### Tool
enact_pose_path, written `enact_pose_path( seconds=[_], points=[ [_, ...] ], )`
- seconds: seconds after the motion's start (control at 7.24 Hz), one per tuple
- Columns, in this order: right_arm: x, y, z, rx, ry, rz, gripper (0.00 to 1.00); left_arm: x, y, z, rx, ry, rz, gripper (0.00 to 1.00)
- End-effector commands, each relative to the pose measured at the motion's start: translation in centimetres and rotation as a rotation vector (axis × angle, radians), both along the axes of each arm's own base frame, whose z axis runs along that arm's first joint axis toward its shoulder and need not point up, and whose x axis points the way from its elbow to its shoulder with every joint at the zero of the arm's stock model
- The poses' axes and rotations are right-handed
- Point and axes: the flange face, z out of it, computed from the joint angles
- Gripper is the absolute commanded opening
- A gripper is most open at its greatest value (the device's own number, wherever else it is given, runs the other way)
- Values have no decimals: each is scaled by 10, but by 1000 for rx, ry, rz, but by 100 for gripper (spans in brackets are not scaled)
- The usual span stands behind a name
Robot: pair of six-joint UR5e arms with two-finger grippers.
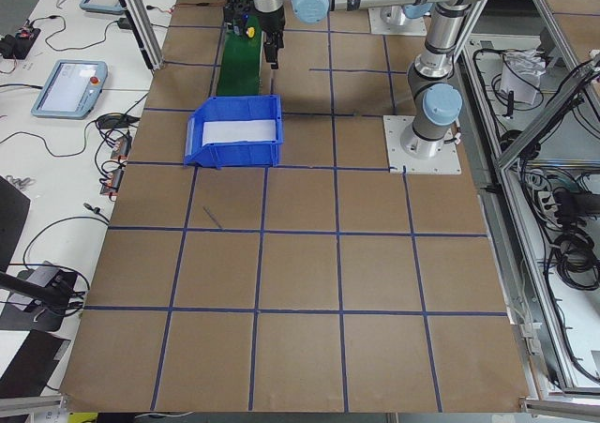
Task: Transport two buttons from left to right
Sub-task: 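Lower the right gripper onto the yellow-capped button and close it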
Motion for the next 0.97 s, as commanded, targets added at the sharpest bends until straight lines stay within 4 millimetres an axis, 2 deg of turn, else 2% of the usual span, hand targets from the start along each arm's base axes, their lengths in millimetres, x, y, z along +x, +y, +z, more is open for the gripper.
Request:
enact_pose_path(
  seconds=[0.0,0.28,0.55,0.69,0.83],
  points=[
    [-5,-3,-8,8,10,88,45,0,0,0,2,-1,0,100],
    [-5,-4,-16,18,12,119,35,-1,1,-1,4,-1,-3,100],
    [-15,-7,-11,7,29,188,14,-1,2,0,5,-1,-1,100],
    [-34,-11,0,1,34,220,13,0,3,0,11,0,0,100],
    [-63,-9,24,1,33,239,13,-1,3,0,11,1,-1,100]
  ],
)
